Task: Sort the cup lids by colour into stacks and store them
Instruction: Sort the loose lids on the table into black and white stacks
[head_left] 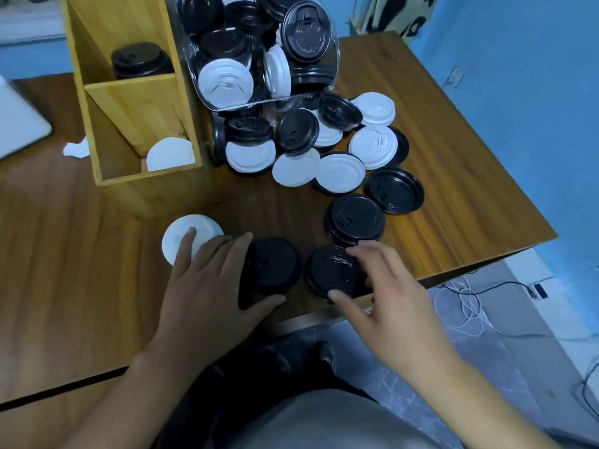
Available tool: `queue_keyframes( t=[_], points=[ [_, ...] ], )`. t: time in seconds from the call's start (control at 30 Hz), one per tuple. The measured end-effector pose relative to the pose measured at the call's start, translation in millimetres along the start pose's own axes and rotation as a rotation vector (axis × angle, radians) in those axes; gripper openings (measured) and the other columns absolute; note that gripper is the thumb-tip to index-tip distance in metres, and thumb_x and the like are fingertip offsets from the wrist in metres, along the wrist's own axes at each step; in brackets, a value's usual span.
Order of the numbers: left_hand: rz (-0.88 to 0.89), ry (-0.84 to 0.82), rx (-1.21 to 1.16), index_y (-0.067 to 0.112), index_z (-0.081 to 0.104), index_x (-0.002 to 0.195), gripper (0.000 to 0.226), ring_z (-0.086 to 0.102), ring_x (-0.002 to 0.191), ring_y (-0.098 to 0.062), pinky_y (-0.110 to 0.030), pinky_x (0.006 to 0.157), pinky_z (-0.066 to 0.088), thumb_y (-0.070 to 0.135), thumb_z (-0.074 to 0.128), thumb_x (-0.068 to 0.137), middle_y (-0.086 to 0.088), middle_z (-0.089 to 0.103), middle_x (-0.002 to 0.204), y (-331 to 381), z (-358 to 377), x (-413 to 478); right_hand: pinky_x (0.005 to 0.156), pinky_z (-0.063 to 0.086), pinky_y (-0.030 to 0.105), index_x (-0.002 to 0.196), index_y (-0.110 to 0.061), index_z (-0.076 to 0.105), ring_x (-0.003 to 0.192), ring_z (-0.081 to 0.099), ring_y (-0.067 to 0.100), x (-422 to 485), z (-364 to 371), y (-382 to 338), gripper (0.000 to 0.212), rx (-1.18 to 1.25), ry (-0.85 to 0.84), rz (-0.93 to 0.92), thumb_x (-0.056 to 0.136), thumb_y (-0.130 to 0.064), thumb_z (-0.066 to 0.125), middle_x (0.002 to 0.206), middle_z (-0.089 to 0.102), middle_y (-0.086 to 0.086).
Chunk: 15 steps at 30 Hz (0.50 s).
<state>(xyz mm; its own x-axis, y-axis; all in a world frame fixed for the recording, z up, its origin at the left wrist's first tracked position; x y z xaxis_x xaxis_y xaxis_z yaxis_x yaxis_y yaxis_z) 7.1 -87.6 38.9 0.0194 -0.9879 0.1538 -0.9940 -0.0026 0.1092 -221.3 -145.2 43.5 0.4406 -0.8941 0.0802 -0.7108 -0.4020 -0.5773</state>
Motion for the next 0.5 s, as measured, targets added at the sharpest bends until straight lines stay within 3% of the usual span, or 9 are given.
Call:
queue_keyframes(
  t=[0.13,0.2,0.3,0.4,0.5],
  points=[
    [-0.023,0.006,-0.051,0.009,0.058,0.136,0.081,0.059,0.123,-0.026,-0.053,0.124,0.018,0.072,0.058,0.085,-0.006,0.067,0.125,-2,4,3,0.076,0.057,0.036,0.138,-0.020,0.054,0.107,0.052,0.022,1,12,-6,0.059,-0.235,-0.010,-0.088,0.091,-0.055,0.061,0.138,0.050,-0.003],
    [-0.012,0.021,-0.119,0.010,0.058,0.134,0.079,0.060,0.121,-0.024,-0.051,0.124,0.018,0.071,0.060,0.083,-0.004,0.067,0.125,-7,5,4,0.072,0.058,0.037,0.141,-0.025,0.054,0.107,0.049,0.021,2,13,-5,0.050,-0.261,-0.043,-0.172,0.095,-0.045,0.059,0.145,0.046,-0.004],
    [0.009,0.047,-0.180,0.011,0.059,0.134,0.079,0.059,0.121,-0.022,-0.051,0.124,0.019,0.070,0.063,0.080,-0.002,0.067,0.125,-11,4,3,0.078,0.057,0.038,0.142,-0.028,0.055,0.113,0.046,0.022,0,10,-1,0.048,-0.219,-0.078,-0.255,0.094,-0.024,0.060,0.155,0.039,-0.003],
    [0.018,0.047,-0.197,0.013,0.057,0.135,0.080,0.058,0.124,-0.019,-0.052,0.124,0.017,0.071,0.063,0.080,0.001,0.066,0.127,-10,4,4,0.076,0.058,0.038,0.136,-0.023,0.058,0.115,0.048,0.020,3,7,-2,0.047,-0.152,-0.006,-0.177,0.093,-0.042,0.060,0.145,0.046,-0.005],
    [0.024,0.043,-0.212,0.013,0.057,0.136,0.082,0.057,0.126,-0.017,-0.053,0.124,0.018,0.071,0.064,0.079,0.003,0.066,0.128,-10,5,4,0.072,0.056,0.033,0.123,-0.018,0.062,0.107,0.052,0.021,12,12,-11,0.059,-0.223,0.043,-0.127,0.085,-0.063,0.064,0.128,0.052,-0.002]
  ],
)
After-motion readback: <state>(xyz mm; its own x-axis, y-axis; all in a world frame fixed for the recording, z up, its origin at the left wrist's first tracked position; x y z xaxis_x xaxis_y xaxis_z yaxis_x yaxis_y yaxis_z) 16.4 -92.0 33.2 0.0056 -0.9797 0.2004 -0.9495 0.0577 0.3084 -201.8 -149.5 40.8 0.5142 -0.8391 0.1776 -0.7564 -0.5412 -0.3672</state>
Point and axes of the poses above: each hand's wrist, its own x-axis towards the middle knuckle, its own z-axis out of the palm, y = z × x, the point moved 6 cm from there along x, towards the middle knuckle
